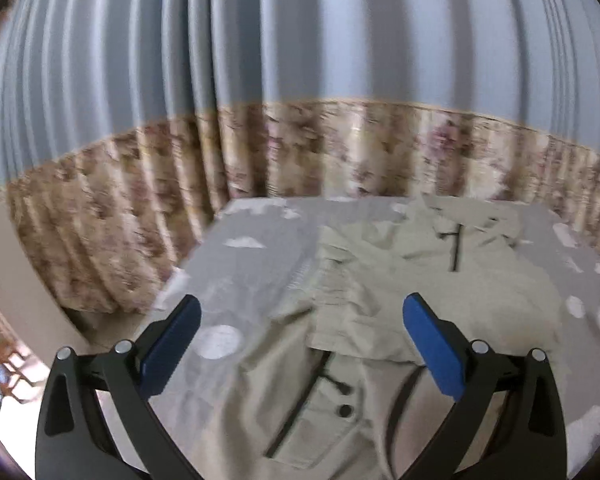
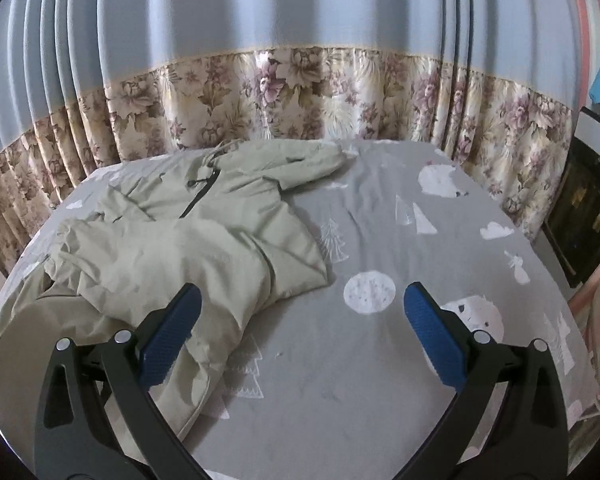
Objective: Fold large clothes
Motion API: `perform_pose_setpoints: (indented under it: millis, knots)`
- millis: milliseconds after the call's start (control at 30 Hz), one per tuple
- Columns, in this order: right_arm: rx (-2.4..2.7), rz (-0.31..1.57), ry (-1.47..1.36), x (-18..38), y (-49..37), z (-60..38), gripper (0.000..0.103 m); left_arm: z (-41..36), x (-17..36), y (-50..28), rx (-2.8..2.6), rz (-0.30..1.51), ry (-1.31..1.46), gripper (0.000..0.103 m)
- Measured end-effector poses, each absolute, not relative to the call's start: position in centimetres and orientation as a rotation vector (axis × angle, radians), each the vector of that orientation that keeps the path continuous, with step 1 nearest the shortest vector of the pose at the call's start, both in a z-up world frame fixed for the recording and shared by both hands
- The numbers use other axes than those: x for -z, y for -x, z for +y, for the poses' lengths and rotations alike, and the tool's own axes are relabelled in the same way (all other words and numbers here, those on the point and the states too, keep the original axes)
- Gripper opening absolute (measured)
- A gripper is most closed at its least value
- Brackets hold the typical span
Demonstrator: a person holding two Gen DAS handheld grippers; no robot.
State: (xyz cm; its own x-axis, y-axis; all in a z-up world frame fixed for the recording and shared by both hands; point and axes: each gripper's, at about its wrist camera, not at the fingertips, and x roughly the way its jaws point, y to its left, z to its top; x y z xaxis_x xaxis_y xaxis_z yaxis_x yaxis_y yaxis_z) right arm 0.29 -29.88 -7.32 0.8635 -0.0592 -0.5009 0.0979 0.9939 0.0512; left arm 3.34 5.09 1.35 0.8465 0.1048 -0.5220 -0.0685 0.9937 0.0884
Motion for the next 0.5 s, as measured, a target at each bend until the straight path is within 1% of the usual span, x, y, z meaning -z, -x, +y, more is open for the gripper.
perform_pose_setpoints:
  millis: [100,300,500]
  knots:
    - [0.077,0.524,-0.066,7.2,-0.7,-29.9,0.1,4.7,-0.4,-4.4,-0.075,0.616,-0.075,0.101]
    - [0.08,0.554,-0.083,7.9,-1.5,-29.9,0.1,5.9,0.1,-4.7,-0.08,0.574,0.015,0.101]
    - [0.077,0.565,-0.095,8.4,-1.8,-29.8,0.1,5.2,0.6,-4.8,-0.096,0.556,-0.054,0.101]
